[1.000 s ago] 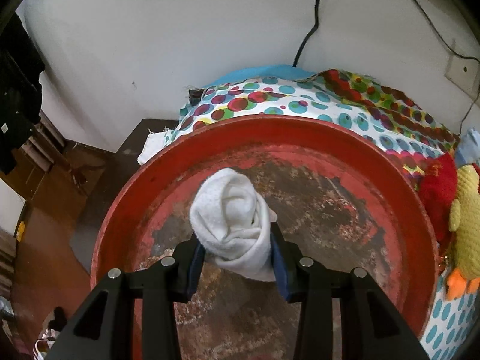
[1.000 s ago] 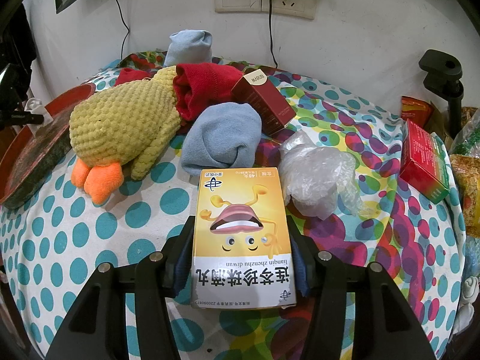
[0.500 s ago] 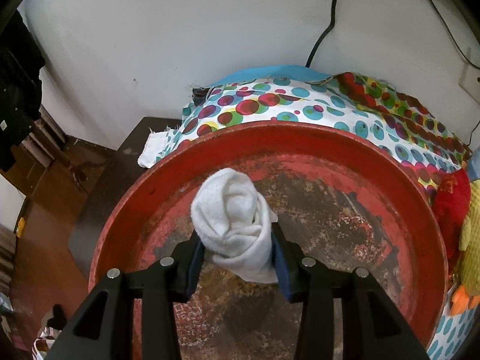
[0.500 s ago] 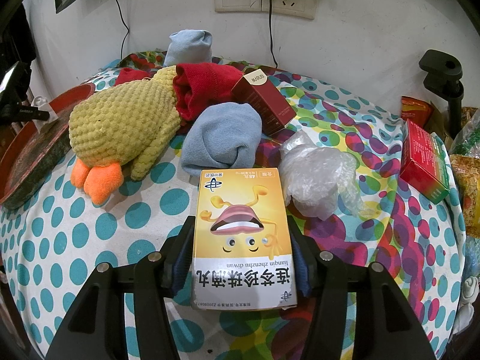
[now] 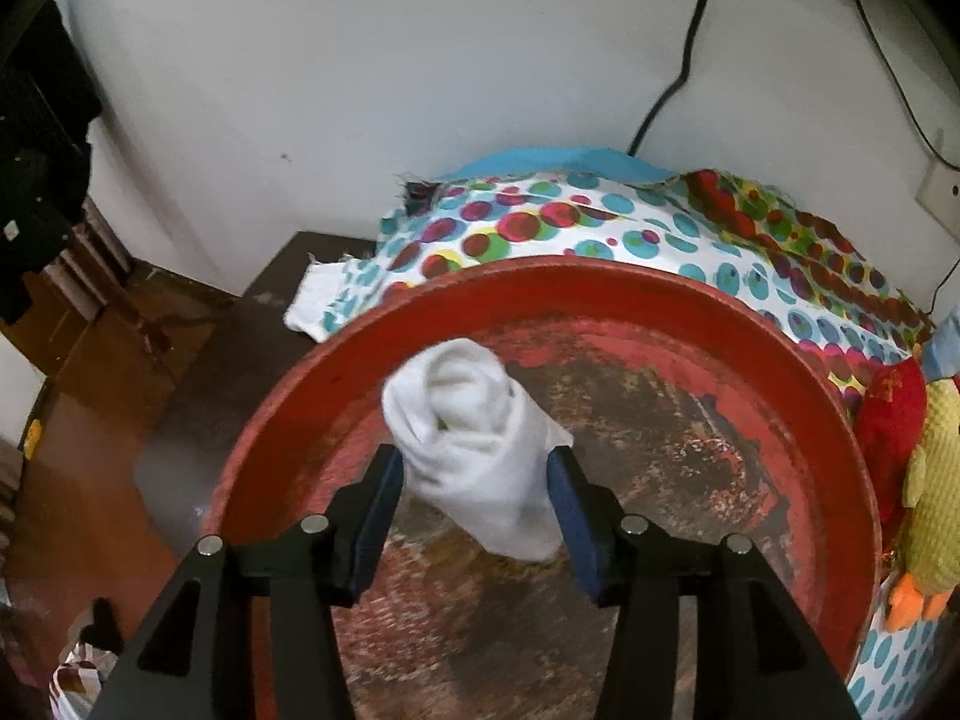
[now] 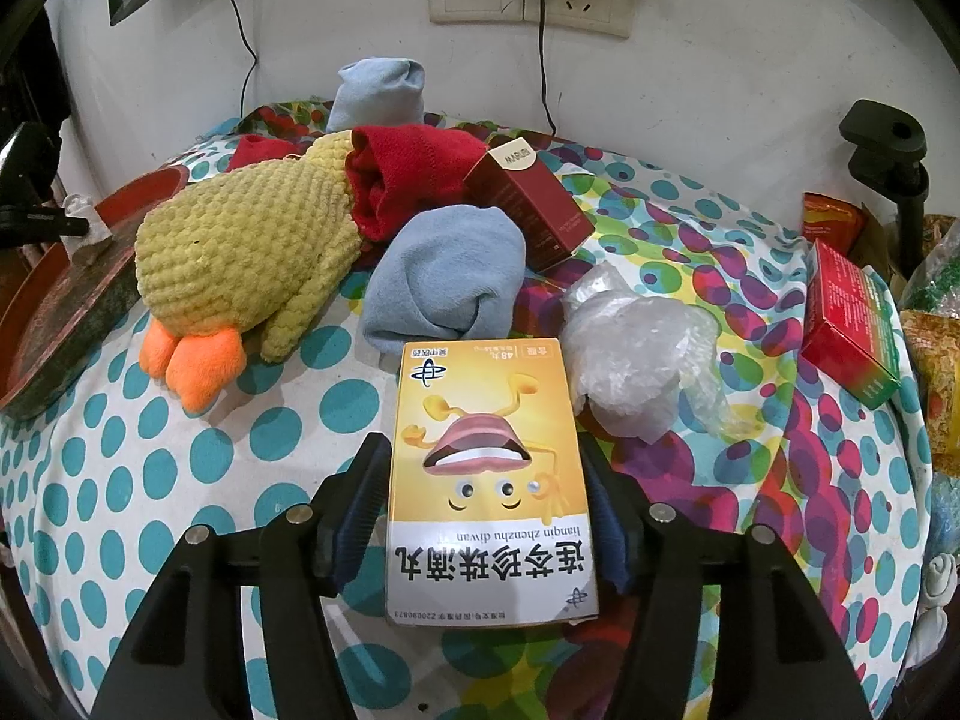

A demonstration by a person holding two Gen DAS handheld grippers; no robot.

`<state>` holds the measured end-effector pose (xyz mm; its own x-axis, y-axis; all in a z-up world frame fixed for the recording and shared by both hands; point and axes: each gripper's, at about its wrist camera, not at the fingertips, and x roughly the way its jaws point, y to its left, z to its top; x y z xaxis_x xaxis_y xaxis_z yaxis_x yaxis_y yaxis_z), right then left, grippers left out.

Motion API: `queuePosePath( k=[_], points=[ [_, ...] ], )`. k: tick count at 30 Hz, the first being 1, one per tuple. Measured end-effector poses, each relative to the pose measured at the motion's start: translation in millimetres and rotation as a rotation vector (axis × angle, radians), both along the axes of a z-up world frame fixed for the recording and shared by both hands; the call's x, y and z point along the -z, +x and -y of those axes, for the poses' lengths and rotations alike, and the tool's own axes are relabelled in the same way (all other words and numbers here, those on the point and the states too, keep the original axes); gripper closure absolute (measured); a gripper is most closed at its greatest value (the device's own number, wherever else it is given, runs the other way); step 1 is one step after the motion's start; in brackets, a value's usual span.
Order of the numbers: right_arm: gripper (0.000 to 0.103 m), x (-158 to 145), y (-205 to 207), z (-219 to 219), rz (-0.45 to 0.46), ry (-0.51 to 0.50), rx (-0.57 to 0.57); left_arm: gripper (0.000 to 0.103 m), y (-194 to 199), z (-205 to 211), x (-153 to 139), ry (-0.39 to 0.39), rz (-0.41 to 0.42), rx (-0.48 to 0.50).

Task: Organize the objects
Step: 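Open the left tool to drop the white sock onto the tray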

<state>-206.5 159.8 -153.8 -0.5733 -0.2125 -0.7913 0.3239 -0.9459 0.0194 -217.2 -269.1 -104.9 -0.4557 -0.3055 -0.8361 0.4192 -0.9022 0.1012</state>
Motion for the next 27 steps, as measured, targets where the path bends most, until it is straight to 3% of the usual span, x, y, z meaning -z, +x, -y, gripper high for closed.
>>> queuePosePath(
  k=[7,12,16,18,27],
  points=[
    [0.044,0.5,-0.2,1.1,0.0,0.002,0.001,0.052,31.2,-22.0,-13.6,-0.052,-0.015,0.032],
    [0.044,1.2,-0.2,4.9,0.0,0.003,0.002,0.052,61.9,-69.8,-23.8,-0.098,-0.017,0.138],
    [0.045,2.0,-1.0,5.1,-0.003,0.006,0.005,0.052,85.7,-107.6,-24.4,-0.061,-0.025,0.218],
    [0.054,2.3,-2.5,0.8,-0.006,0.003,0.007,0.052,96.1,-123.7,-21.8,-0.027,-0.021,0.251],
    [0.054,4.3,8.2,-22.7,-0.007,0.009,0.028,0.052,129.6,-176.8,-14.0,0.015,-0.038,0.348]
  ],
)
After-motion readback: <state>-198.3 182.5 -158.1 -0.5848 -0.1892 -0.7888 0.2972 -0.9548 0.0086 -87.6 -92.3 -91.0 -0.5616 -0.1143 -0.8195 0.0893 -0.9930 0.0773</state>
